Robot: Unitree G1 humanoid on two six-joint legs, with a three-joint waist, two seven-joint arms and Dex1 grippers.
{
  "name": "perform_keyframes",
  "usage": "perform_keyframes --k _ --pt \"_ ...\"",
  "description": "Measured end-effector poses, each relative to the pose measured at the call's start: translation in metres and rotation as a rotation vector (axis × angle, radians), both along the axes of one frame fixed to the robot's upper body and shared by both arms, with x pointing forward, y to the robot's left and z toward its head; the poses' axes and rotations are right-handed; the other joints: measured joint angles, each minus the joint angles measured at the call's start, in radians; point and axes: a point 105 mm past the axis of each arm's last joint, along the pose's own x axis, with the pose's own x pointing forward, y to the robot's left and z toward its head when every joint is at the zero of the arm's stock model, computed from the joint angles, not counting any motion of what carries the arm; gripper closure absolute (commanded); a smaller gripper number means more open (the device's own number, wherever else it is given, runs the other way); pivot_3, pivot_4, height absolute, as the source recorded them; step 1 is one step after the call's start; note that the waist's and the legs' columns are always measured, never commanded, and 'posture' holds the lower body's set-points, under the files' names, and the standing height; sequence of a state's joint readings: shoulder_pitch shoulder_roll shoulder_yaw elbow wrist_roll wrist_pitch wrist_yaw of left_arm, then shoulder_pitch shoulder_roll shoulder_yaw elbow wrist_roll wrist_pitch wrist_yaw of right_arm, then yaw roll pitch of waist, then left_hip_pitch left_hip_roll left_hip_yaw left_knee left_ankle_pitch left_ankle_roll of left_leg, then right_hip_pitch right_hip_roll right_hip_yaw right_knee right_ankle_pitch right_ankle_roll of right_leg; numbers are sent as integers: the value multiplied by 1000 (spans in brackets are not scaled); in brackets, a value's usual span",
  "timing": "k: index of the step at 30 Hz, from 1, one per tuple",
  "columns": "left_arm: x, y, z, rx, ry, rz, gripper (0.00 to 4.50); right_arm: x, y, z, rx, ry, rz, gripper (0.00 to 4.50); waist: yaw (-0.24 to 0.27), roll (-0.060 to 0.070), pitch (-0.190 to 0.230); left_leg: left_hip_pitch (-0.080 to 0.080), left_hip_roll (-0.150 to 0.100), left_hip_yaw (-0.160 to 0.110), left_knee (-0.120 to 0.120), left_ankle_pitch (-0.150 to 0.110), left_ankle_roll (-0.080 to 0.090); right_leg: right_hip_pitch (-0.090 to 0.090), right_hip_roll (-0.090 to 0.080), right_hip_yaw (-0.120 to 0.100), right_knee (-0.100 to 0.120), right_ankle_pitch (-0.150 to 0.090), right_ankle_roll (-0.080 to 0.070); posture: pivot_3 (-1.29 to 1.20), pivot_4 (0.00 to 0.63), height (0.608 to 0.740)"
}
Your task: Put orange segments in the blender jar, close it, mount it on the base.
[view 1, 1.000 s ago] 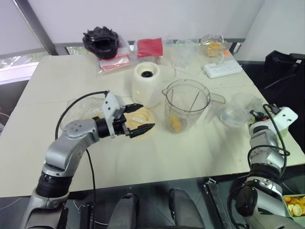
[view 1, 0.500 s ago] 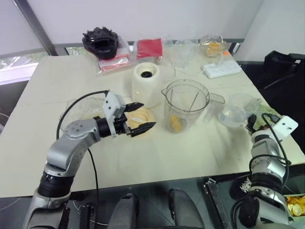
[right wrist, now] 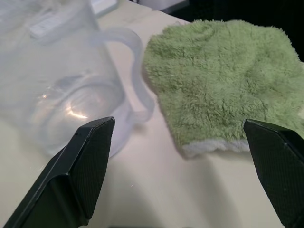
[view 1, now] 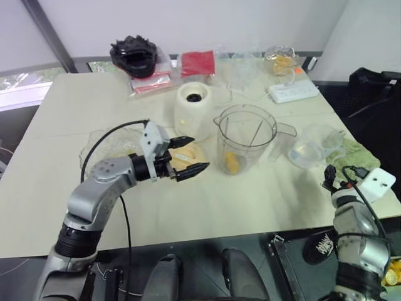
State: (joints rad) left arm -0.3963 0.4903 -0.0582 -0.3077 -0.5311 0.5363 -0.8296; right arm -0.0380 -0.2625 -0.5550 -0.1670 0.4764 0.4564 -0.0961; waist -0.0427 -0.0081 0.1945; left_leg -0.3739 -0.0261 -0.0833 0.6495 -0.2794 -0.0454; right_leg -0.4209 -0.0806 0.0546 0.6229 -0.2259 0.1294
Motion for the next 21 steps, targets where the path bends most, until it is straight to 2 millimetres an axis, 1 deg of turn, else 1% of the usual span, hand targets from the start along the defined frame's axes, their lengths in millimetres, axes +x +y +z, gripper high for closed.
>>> perform_keyframes --k 2,5,7,11,13,17,19,21 --pt "2 0 -1 1 5 -2 0 -6 6 9 -30 16 35 60 0 0 0 0 0 0 0 0 0 0 0 0 0 0 0 0 150 740" --pt "6 5 -5 18 21 4 0 -22 16 20 -174 148 180 60 4 1 -1 -1 0 0 0 0 0 0 0 0 -1 0 0 0 150 740" --pt "9 9 -7 33 31 13 0 -28 20 35 -244 186 255 60 5 0 -1 -1 0 0 1 0 0 1 0 0 -3 -1 -2 0 150 740" --pt "14 10 -2 52 3 -4 0 -39 36 53 -315 251 435 60 5 0 -1 0 0 0 1 0 0 3 0 -1 -3 -2 -2 0 150 740" --pt "16 14 -3 66 3 -2 0 -46 43 69 -348 260 525 60 5 0 -1 0 0 0 1 0 0 3 0 -1 -4 -2 -2 0 150 740" --pt "17 17 -4 76 2 -1 0 -46 70 117 -426 169 707 60 2 -2 1 0 0 0 2 0 0 4 0 -1 -5 -1 -1 0 150 740" --pt "17 20 -4 89 -10 -1 0 -43 88 135 -448 124 811 60 3 -3 1 0 1 0 2 0 0 5 0 -1 -5 -2 -2 0 150 740" --pt "20 28 -7 133 -21 -5 0 -39 113 153 -484 70 939 60 1 -2 1 0 1 0 2 0 0 4 0 -1 -5 -2 -3 0 150 740"
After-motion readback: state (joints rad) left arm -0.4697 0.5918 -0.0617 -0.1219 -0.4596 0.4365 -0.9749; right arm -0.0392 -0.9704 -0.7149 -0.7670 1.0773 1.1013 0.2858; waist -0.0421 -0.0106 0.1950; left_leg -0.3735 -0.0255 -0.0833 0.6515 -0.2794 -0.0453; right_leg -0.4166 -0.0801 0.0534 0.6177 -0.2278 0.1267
